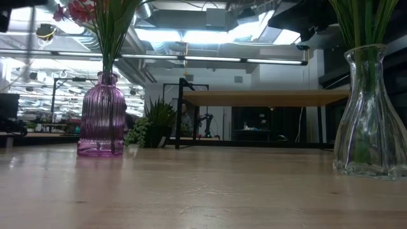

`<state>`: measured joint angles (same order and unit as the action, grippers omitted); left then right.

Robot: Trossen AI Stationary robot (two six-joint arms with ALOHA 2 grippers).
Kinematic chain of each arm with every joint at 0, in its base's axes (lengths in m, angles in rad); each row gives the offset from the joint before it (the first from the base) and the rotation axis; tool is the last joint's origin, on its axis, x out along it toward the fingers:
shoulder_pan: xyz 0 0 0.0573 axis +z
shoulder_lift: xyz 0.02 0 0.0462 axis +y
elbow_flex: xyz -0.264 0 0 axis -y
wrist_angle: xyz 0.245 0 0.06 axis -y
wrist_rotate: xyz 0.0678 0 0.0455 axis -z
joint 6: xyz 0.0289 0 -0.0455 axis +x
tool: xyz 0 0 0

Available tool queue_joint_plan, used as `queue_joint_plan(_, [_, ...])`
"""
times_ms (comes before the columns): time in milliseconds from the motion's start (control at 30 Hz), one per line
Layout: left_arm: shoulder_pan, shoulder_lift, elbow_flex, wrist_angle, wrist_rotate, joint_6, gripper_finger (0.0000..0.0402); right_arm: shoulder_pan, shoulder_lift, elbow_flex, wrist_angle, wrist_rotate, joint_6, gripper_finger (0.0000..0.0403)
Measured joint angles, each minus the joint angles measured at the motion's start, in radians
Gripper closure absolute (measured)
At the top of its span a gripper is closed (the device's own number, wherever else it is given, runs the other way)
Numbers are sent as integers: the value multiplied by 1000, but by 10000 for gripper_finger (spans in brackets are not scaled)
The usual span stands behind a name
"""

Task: Pick and place flowers into a vace then onto a shelf
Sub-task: Put the red flower into the violet vase

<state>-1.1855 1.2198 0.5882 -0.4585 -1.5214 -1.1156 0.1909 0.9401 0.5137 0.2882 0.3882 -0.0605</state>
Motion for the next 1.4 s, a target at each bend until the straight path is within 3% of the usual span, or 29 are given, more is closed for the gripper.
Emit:
queue_joint_plan(100, [7,0,8,133,115,147,398,0,0,0,0,0,0,403])
queue_joint_plan(267, [84,0,1,467,319,544,398,0,0,0,0,0,0,402])
queue_joint_plan(433, [170,2,-130,1063,591,1049,398,0,0,0,0,0,0,402])
queue_joint_plan(500, [180,0,-212,1290,642,1197,398,0,0,0,0,0,0,402])
queue_joint_plan(633, [177,1,-343,1623,601,1351,398,14,0,0,0,1,2,402])
queue_joint_plan(767, [186,0,-372,1855,569,1612,398,34,0,0,-1,0,3,402])
queue_joint_plan(867, [217,0,-372,1880,519,1695,398,46,0,0,0,0,3,402])
queue_joint_plan(1267, [372,0,-372,1884,454,1724,398,50,0,0,0,0,1,402])
queue_joint_plan(1400, [357,0,-372,1900,346,1738,398,50,0,0,-3,0,-4,402])
